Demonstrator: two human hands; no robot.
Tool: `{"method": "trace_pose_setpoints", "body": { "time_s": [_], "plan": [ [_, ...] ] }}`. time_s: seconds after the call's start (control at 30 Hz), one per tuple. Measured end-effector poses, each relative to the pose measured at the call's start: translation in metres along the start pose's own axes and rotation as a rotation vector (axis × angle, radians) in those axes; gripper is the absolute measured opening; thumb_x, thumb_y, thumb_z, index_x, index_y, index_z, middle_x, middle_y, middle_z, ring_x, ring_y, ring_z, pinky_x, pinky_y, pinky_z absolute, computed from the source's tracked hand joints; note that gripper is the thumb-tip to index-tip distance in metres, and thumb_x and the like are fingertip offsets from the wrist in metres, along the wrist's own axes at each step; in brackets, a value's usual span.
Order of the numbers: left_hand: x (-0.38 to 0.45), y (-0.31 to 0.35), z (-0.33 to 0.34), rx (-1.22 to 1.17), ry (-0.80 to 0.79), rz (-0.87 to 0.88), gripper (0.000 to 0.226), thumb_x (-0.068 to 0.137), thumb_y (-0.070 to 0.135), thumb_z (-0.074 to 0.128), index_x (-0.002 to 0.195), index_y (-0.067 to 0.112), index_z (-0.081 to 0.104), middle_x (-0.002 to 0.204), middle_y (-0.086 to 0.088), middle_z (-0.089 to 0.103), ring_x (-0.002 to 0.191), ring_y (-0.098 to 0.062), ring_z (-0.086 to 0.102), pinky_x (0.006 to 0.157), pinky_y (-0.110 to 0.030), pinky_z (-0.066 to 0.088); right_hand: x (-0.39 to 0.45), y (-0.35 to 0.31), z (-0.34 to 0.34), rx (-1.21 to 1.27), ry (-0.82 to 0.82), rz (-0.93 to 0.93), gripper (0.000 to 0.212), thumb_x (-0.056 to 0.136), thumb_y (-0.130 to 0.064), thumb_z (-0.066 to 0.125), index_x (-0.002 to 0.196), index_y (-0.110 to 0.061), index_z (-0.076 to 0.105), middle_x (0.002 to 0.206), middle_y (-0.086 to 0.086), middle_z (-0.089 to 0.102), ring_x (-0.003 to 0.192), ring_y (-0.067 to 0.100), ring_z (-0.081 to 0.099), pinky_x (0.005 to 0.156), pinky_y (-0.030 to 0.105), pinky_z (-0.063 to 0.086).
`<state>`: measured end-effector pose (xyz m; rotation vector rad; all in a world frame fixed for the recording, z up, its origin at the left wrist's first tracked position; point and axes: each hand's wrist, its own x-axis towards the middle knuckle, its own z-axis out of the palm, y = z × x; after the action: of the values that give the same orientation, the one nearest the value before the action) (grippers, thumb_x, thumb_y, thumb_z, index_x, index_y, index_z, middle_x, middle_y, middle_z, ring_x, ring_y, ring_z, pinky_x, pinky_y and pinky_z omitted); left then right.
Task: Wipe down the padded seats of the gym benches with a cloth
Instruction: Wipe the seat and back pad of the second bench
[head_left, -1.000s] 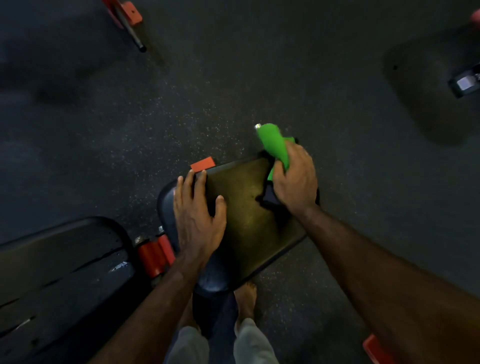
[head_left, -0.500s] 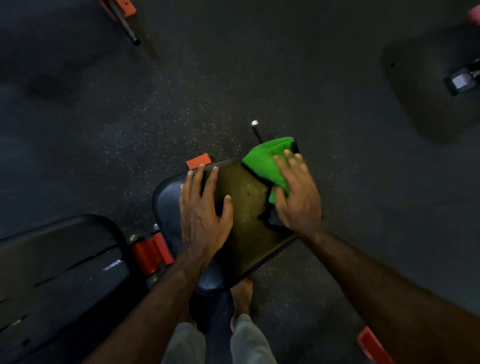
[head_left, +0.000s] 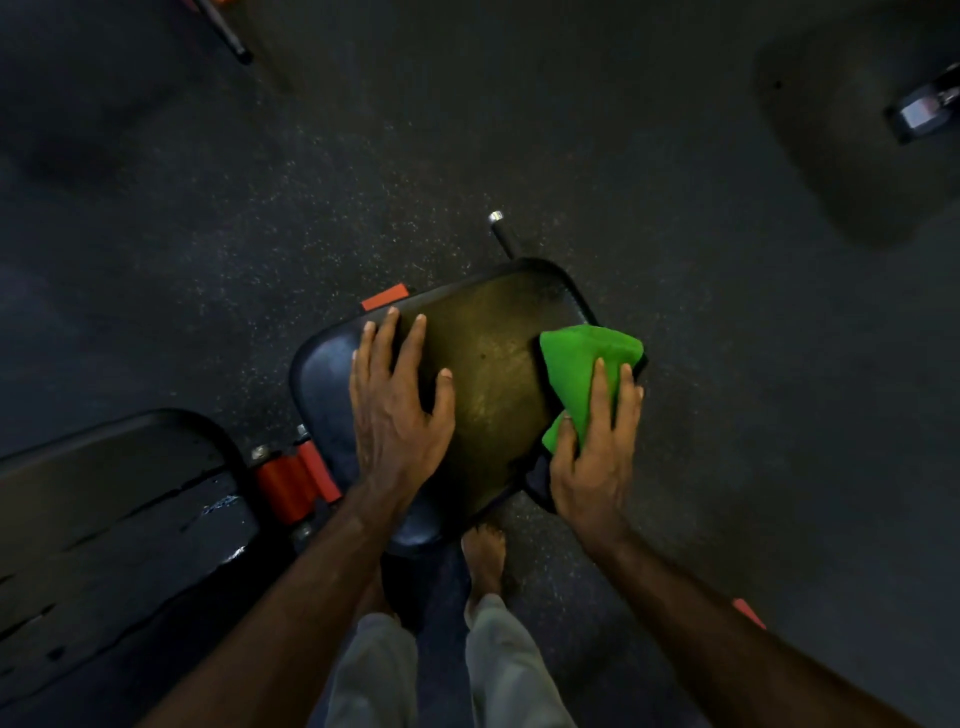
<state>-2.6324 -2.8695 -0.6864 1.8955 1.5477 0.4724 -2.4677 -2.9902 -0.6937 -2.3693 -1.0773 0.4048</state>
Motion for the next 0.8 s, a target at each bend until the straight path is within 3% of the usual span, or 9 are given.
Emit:
{"method": "trace_pose_setpoints", "body": {
  "time_s": [0.1,0.17,0.23,0.3,0.37,0.5,0.6,0.7,0.8],
  "plan": [
    [-0.003,0.001,0.001,-0.005,0.005,-0.005,0.062,0.098,0.032,0.063,0.155,0.020,0.042,0.167,-0.006,0.026,0.156,-0.027,0.014,0.124,-0.058,0.020,-0.002,0.001,-0.001,0.122,0.062,0.174,0.066,0.102,-0.031,0.044,0.164,-0.024,0.023,0.172,0.011,0.011,0.157,0.028,0.018,0.124,0.047,0.029],
    [-0.006,0.001,0.003,-0.014,0.023,-0.002,0.061,0.097,0.033,0.060,0.155,0.020,0.043,0.167,-0.007,0.028,0.156,-0.027,0.016,0.123,-0.058,0.021,-0.014,-0.022,0.007,0.127,0.061,0.262,0.068,0.101,-0.027,0.044,0.164,-0.023,0.021,0.173,0.013,0.005,0.158,0.031,0.011,0.126,0.049,0.022],
    [-0.007,0.000,0.004,-0.028,0.056,-0.005,0.062,0.095,0.033,0.059,0.153,0.018,0.045,0.165,-0.008,0.031,0.155,-0.029,0.020,0.123,-0.057,0.023,-0.039,-0.040,0.012,-0.030,-0.116,0.034,0.077,0.094,-0.022,0.046,0.165,-0.027,0.016,0.174,0.007,-0.005,0.159,0.034,-0.005,0.128,0.053,0.010],
    [-0.008,0.000,0.004,-0.035,0.087,-0.025,0.062,0.093,0.031,0.059,0.152,0.017,0.047,0.164,-0.010,0.034,0.154,-0.030,0.024,0.123,-0.056,0.024,-0.052,-0.031,0.003,-0.199,-0.324,-0.282,0.084,0.088,-0.027,0.047,0.165,-0.033,0.012,0.174,0.000,-0.007,0.159,0.032,-0.011,0.126,0.057,0.010],
    [-0.010,-0.003,0.002,-0.035,0.109,-0.045,0.060,0.093,0.030,0.059,0.151,0.017,0.049,0.163,-0.010,0.035,0.153,-0.031,0.025,0.123,-0.053,0.024,-0.031,-0.015,-0.006,-0.274,-0.338,-0.400,0.085,0.086,-0.032,0.052,0.164,-0.033,0.019,0.174,-0.001,0.001,0.160,0.029,-0.005,0.127,0.057,0.015],
    [-0.014,-0.012,-0.004,-0.025,0.123,-0.043,0.059,0.095,0.031,0.060,0.151,0.016,0.049,0.163,-0.010,0.035,0.153,-0.031,0.026,0.123,-0.049,0.024,0.005,-0.035,0.004,-0.156,-0.159,-0.140,0.072,0.087,-0.034,0.053,0.156,-0.019,0.040,0.172,0.004,0.017,0.160,0.024,0.004,0.127,0.051,0.017],
    [-0.017,-0.016,-0.004,-0.018,0.124,-0.029,0.058,0.095,0.028,0.058,0.151,0.016,0.049,0.163,-0.011,0.035,0.153,-0.032,0.027,0.123,-0.048,0.023,-0.009,-0.049,0.019,-0.160,-0.220,-0.306,0.058,0.093,-0.039,0.060,0.144,-0.013,0.051,0.169,0.008,0.025,0.159,0.023,0.012,0.127,0.048,0.018],
    [-0.016,-0.013,-0.004,-0.020,0.120,-0.033,0.057,0.095,0.029,0.056,0.150,0.016,0.050,0.163,-0.010,0.035,0.153,-0.031,0.027,0.123,-0.048,0.023,0.005,-0.038,0.007,-0.141,-0.254,-0.513,0.038,0.090,-0.033,0.070,0.120,-0.011,0.063,0.157,0.010,0.047,0.153,0.027,0.032,0.121,0.051,0.030],
    [-0.013,-0.007,-0.009,-0.013,0.102,-0.037,0.058,0.097,0.036,0.054,0.151,0.018,0.047,0.164,-0.009,0.033,0.154,-0.029,0.024,0.122,-0.045,0.021,0.045,-0.028,-0.004,-0.143,-0.112,-0.393,0.037,0.089,-0.027,0.072,0.118,-0.006,0.062,0.153,0.016,0.048,0.149,0.032,0.039,0.117,0.051,0.037]
  ]
}}
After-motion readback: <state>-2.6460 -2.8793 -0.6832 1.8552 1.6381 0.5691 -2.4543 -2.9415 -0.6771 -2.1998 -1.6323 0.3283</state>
